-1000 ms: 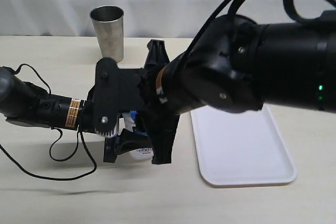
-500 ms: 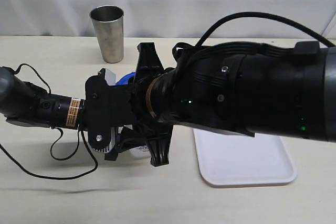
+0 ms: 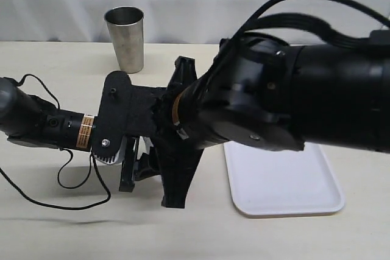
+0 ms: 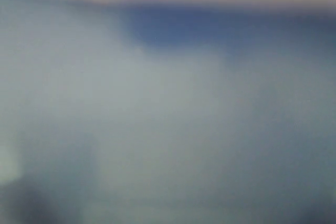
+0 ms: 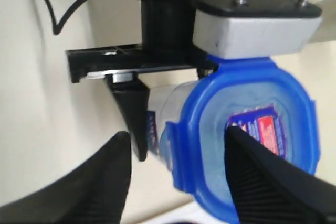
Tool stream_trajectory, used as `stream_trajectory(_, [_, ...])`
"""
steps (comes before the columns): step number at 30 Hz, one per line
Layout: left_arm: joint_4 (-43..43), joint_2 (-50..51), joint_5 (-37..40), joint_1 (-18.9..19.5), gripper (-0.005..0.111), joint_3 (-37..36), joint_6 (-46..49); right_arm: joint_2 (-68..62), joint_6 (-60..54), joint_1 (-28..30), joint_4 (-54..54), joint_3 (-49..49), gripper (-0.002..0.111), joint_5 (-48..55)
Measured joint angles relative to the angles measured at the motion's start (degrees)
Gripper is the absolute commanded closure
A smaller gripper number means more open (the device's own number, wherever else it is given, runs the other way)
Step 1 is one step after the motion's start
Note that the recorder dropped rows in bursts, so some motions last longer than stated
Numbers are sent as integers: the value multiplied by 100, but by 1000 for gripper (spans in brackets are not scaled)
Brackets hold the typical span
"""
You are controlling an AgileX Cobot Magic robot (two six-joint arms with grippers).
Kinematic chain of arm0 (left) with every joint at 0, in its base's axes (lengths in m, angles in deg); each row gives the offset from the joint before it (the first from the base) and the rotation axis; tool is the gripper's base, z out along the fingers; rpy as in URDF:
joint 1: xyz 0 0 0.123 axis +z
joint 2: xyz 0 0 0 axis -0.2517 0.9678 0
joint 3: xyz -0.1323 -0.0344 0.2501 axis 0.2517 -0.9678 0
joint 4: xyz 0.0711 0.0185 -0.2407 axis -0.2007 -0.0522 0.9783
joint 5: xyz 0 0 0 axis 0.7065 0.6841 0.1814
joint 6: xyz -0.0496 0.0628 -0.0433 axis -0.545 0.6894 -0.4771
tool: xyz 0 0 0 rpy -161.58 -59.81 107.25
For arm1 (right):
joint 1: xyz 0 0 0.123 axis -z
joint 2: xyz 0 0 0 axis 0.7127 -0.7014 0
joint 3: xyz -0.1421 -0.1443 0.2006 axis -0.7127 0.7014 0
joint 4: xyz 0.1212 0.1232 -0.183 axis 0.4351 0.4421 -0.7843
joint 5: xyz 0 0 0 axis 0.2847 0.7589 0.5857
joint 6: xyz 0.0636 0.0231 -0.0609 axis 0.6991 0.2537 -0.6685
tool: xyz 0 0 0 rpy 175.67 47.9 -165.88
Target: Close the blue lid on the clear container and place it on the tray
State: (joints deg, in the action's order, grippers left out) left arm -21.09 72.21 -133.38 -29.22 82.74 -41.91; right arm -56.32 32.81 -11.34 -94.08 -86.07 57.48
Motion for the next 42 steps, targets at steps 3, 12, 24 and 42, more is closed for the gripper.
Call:
stream_trajectory(3, [-122,0,-80,0,107,0,242,267,-108,13,543,-134,56,506])
stream_trajectory(12, [-493,0,-225,0,107,0,1293,904,-697,1230,3287,-1048,56,1094])
stream_trajectory(24, [-579,0,-249,0,107,0,1704,-565,-2082,2163,4928,-2168,56,2657])
stream_trajectory(42, [-643,0,-262,0,107,0,1692,-1470,-2293,2183,4709,-2716,66,3139])
